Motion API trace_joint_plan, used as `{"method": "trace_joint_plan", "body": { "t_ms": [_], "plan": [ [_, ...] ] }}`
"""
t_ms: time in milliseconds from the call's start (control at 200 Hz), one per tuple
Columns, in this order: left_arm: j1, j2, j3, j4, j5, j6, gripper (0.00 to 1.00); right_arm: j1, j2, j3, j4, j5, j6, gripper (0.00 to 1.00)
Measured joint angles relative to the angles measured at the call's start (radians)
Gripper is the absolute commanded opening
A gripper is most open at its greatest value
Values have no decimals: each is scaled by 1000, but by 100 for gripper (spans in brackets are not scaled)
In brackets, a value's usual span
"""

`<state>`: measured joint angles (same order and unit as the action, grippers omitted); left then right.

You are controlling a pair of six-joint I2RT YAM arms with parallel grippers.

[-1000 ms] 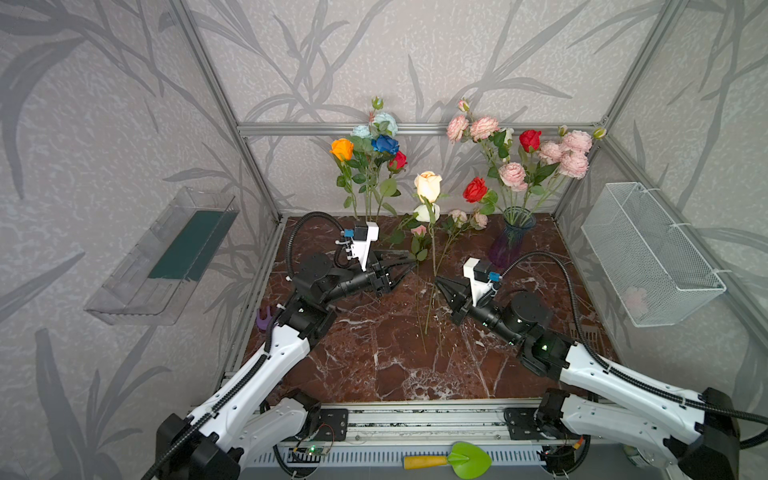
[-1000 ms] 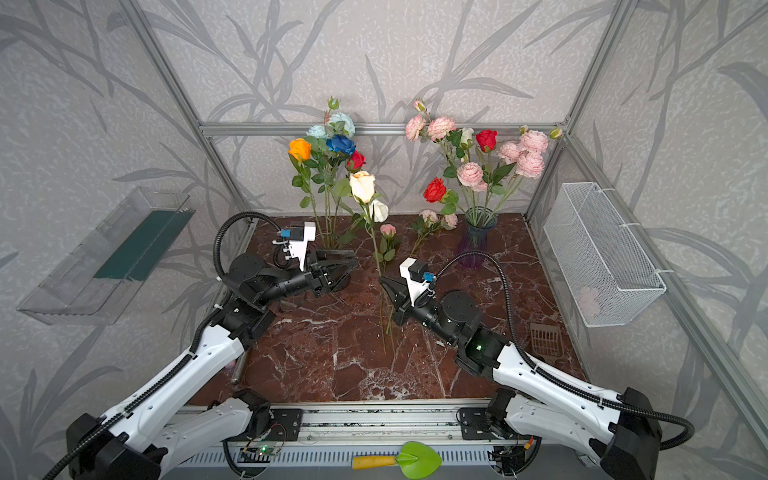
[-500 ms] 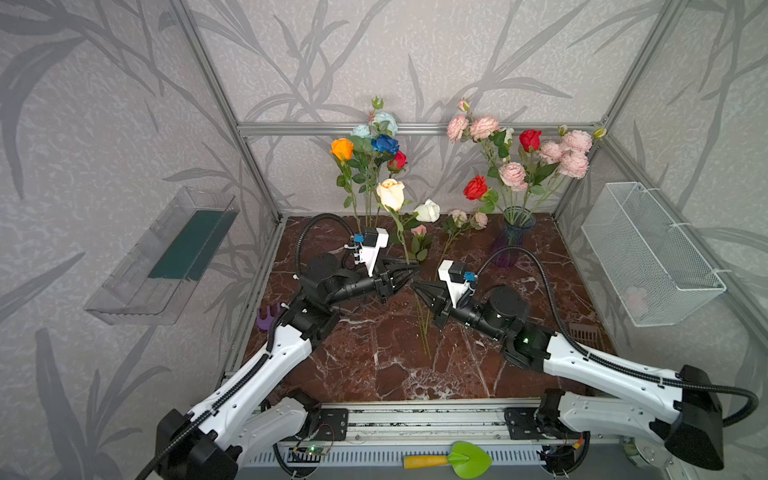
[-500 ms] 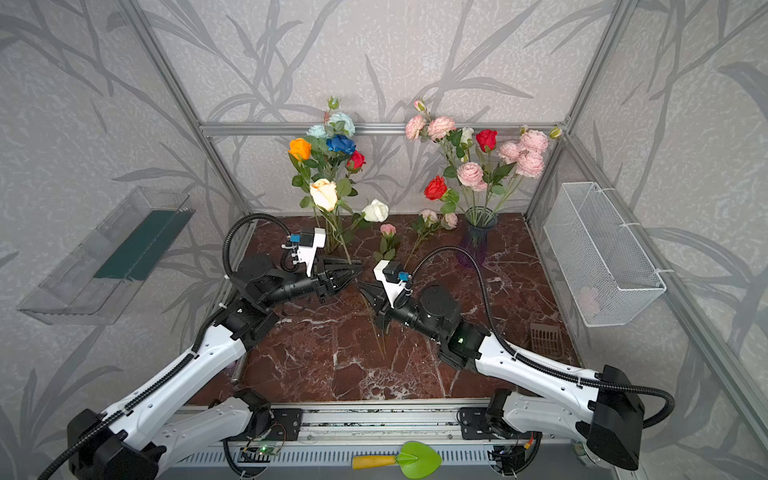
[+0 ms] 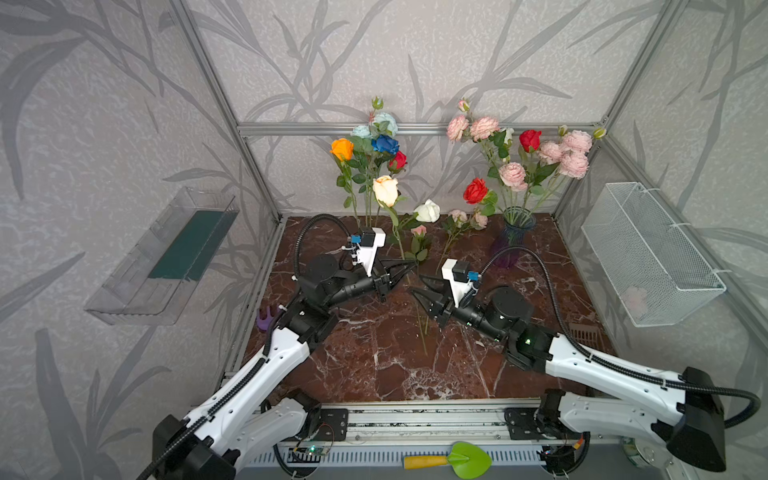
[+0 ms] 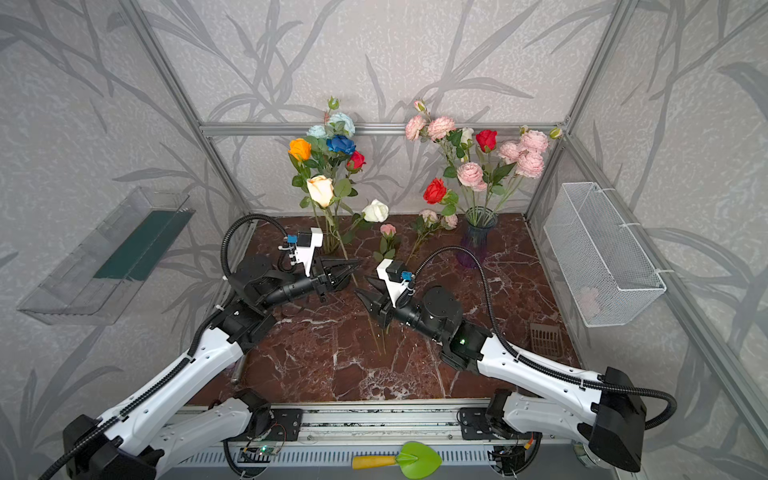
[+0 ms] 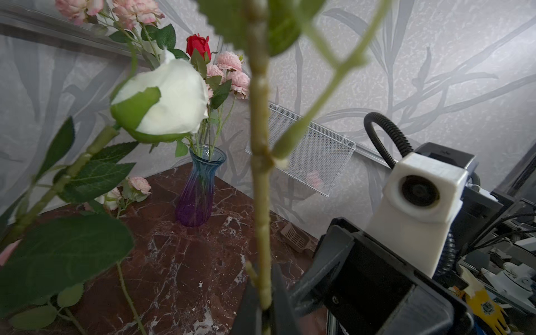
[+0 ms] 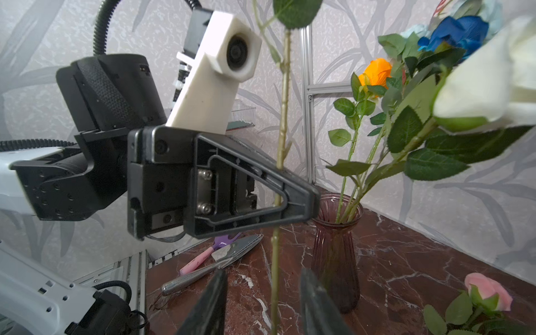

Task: Arrange the flowers into the vase
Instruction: 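Raise the peach rose with the left gripper while the right gripper opens and withdraws, then lower the peach rose stem into the purple vase with the left gripper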

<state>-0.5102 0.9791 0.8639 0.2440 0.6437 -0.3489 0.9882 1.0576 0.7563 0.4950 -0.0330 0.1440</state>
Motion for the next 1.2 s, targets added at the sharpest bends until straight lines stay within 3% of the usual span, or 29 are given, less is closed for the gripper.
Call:
{"method": "trace_joint_plan", "body": {
  "t_ms": [130,300,535,765,960,1200],
  "plan": [
    [0,-55,72,-139,-192,117,0,1,-100,-31,-30,78,-25,46],
    [0,-98,272,-233,-491,281,0,1,-194,-64,-50,195,-61,48],
    [18,59,586,-255,-768,489,0,1,-188,-102,-68,262,-78,49],
    [120,311,765,-332,-804,535,0,-3,-206,-129,-74,291,-86,50],
    [195,394,728,-358,-763,466,0,-34,-247,-171,-80,298,-77,50],
    [212,400,640,-319,-715,390,0,-73,-268,-177,-89,295,-56,51]
  ]
}}
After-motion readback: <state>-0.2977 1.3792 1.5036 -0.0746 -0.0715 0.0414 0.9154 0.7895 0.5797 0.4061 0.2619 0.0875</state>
